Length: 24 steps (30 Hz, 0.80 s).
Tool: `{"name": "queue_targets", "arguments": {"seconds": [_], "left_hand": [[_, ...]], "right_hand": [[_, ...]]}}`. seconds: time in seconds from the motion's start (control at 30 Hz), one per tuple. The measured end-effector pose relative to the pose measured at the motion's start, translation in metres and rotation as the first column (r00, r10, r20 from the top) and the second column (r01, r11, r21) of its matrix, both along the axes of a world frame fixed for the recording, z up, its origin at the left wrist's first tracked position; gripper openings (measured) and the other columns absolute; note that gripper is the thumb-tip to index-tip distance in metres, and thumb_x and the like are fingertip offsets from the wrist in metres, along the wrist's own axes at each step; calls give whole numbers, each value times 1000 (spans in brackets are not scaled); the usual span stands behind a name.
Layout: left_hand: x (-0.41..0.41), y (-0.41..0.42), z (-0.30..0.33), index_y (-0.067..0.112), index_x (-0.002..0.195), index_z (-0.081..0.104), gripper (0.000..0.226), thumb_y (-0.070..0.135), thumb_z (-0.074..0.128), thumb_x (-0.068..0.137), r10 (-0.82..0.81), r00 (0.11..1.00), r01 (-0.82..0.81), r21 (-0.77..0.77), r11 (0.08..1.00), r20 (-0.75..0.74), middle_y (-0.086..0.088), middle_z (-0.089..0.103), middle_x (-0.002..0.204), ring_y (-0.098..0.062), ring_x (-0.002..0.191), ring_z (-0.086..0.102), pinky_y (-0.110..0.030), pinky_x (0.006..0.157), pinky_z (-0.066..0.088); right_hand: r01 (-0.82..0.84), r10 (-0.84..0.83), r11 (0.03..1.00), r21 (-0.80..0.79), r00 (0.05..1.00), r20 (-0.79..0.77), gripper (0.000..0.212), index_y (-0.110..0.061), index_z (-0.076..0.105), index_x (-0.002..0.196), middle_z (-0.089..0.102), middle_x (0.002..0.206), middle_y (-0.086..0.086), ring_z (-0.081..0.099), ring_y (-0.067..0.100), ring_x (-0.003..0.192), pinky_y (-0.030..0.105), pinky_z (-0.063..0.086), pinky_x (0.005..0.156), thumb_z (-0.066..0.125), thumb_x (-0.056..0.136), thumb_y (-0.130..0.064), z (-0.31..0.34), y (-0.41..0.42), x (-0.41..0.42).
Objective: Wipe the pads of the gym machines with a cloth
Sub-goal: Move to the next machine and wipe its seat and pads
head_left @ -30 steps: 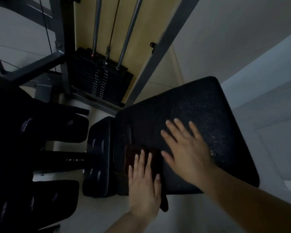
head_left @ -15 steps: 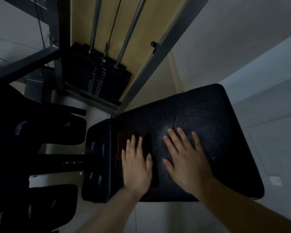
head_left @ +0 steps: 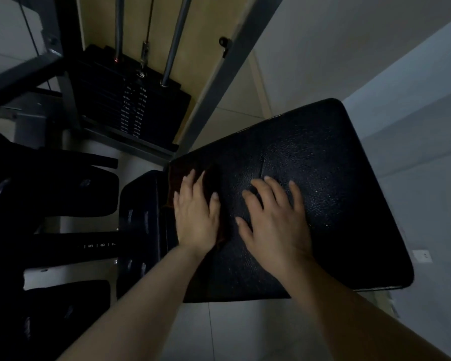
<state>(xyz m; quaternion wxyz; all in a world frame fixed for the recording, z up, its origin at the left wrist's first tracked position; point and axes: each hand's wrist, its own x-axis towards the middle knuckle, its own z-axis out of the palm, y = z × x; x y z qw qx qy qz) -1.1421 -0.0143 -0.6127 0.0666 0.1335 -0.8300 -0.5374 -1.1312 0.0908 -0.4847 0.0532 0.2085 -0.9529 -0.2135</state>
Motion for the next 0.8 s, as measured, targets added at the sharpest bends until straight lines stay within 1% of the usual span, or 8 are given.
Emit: {"name": "queue_targets", "arguments": {"seconds": [0.07,0.2,0.3,0.4,0.5,0.67,0.73,0.8], "left_hand": [[43,16,7,22,149,24,57,43,27,95,-10,1000,10,12,1000,-30,1,17,157,-16,146,9,-40,119,4],[101,37,13,23,147,24,55,37,29,94,-77,995,77,-6,997,-58,2,18,157,-17,146,10,-38,118,7],[52,15,9,19,148,25,54,38,29,97,-110,992,110,-13,994,-59,-1,16,158,-17,147,7,-39,118,5],[-27,-12,8,15,150,22,53,32,32,101,-29,999,29,-2,1000,46,-6,14,159,-21,146,9,-43,119,7],[-45,-13,8,16,151,17,53,32,30,102,2,995,-1,-13,1000,101,-6,11,159,-22,146,7,-43,119,6],[66,20,1,23,151,13,58,43,22,98,-13,999,14,-16,1000,29,-1,7,160,-15,147,0,-42,119,5],[109,36,3,26,150,10,58,44,19,96,-48,998,49,-20,999,40,2,5,160,-14,147,-2,-41,118,5],[115,39,3,25,148,8,57,42,20,95,-81,996,82,-33,996,46,2,4,159,-15,147,-3,-40,117,4]], "right_hand": [[-4,4,1000,-1,1000,-6,48,-13,61,121,54,133,11,44,29,129,53,21,108,63,82,-40,0,0,0],[-8,8,1000,1,1000,10,45,-14,60,124,51,137,10,41,29,132,54,20,109,56,87,-39,0,0,-1],[-11,9,999,44,999,49,51,-16,56,130,46,143,10,36,29,136,54,17,110,50,88,-44,0,-1,-2],[8,-13,997,72,997,70,56,-17,54,132,44,145,11,33,30,137,55,16,111,56,85,-48,0,-3,-2],[14,-19,996,83,998,63,57,-17,54,133,43,146,10,33,29,138,55,14,112,56,85,-49,1,-4,-1],[-7,2,996,93,999,53,56,-17,54,132,43,146,10,33,29,138,53,11,111,55,85,-48,-1,-3,0],[-13,9,994,104,999,41,55,-16,54,133,42,147,11,32,30,139,54,11,111,49,88,-48,-2,-2,1],[-6,1,990,138,999,42,59,-16,52,135,40,148,12,31,31,140,56,11,111,42,87,-50,-4,-3,0]]}}
